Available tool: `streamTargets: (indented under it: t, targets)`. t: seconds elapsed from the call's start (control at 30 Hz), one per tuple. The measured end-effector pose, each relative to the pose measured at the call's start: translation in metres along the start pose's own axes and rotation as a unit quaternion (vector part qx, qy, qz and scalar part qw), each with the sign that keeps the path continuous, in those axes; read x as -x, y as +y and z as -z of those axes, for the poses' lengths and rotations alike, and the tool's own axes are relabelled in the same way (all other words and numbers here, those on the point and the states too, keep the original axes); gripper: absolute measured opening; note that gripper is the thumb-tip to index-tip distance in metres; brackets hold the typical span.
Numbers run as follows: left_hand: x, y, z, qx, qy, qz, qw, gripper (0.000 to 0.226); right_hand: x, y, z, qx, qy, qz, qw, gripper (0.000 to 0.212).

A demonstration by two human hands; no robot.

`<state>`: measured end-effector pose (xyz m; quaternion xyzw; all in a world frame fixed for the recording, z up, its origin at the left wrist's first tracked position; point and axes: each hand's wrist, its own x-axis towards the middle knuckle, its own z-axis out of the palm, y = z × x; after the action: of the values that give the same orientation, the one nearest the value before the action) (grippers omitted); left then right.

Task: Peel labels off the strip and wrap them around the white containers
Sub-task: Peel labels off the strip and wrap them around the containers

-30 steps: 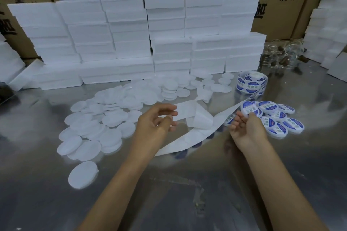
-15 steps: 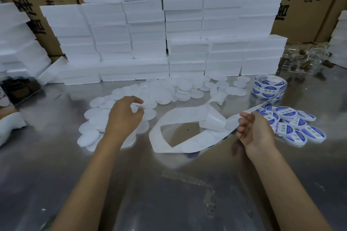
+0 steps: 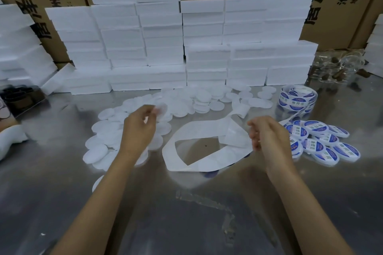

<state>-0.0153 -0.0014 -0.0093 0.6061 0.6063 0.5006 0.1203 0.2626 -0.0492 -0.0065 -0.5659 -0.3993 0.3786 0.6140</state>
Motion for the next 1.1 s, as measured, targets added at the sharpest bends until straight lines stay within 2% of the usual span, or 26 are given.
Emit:
streamTargets:
  t: [0.07, 0.1, 0.17, 0.2, 0.23, 0.3, 0.4, 0.5, 0.57, 0.63, 0.73, 0.87, 0.97, 1.1]
  targets:
    - [0.001, 0.013, 0.009, 0.155, -0.014, 0.075, 0.985, 0.017, 0.012, -0.008, -0.005, 0.055, -0.122, 0.078, 0.988, 0.021]
    - [0.003, 0.017, 0.013, 0.218, -0.025, 0.111, 0.969, 0.018, 0.017, -0.008, -0.008, 0.101, -0.19, 0.106, 0.971, 0.02]
    - [0.007, 0.022, 0.018, 0.282, -0.044, 0.146, 0.947, 0.019, 0.026, -0.002, -0.012, 0.246, -0.309, 0.129, 0.91, 0.019]
    - [0.008, 0.023, 0.019, 0.3, -0.048, 0.151, 0.941, 0.019, 0.029, 0.003, -0.012, 0.318, -0.355, 0.139, 0.868, 0.028]
    - [0.009, 0.023, 0.02, 0.322, -0.052, 0.154, 0.933, 0.018, 0.03, 0.008, -0.013, 0.365, -0.388, 0.144, 0.834, 0.034]
    - [0.01, 0.025, 0.022, 0.37, -0.061, 0.161, 0.913, 0.015, 0.031, 0.017, -0.015, 0.405, -0.394, 0.162, 0.809, 0.035]
    - [0.014, 0.033, 0.022, 0.416, -0.083, 0.164, 0.891, 0.023, 0.029, 0.021, -0.021, 0.385, -0.33, 0.203, 0.837, 0.013]
    - [0.021, 0.045, 0.016, 0.414, -0.122, 0.124, 0.893, 0.043, 0.028, 0.018, -0.023, 0.317, -0.283, 0.173, 0.888, 0.022]
    - [0.028, 0.054, 0.01, 0.417, -0.156, 0.081, 0.892, 0.046, 0.029, 0.014, -0.024, 0.243, -0.276, 0.128, 0.921, 0.025]
    - [0.035, 0.062, 0.003, 0.406, -0.174, 0.043, 0.896, 0.043, 0.029, 0.012, -0.025, 0.181, -0.276, 0.082, 0.94, 0.019]
    - [0.045, 0.068, -0.01, 0.352, -0.158, 0.007, 0.922, 0.04, 0.028, 0.01, -0.024, 0.14, -0.29, 0.049, 0.945, 0.013]
    - [0.048, 0.063, -0.016, 0.278, -0.149, 0.01, 0.949, 0.047, 0.032, 0.008, -0.023, 0.141, -0.347, 0.04, 0.926, 0.014]
    - [0.049, 0.059, -0.017, 0.272, -0.192, 0.036, 0.942, 0.048, 0.035, 0.009, -0.026, 0.131, -0.334, 0.068, 0.931, 0.016]
    - [0.052, 0.055, -0.023, 0.283, -0.246, 0.12, 0.919, 0.034, 0.036, 0.005, -0.028, 0.078, -0.286, 0.111, 0.949, 0.012]
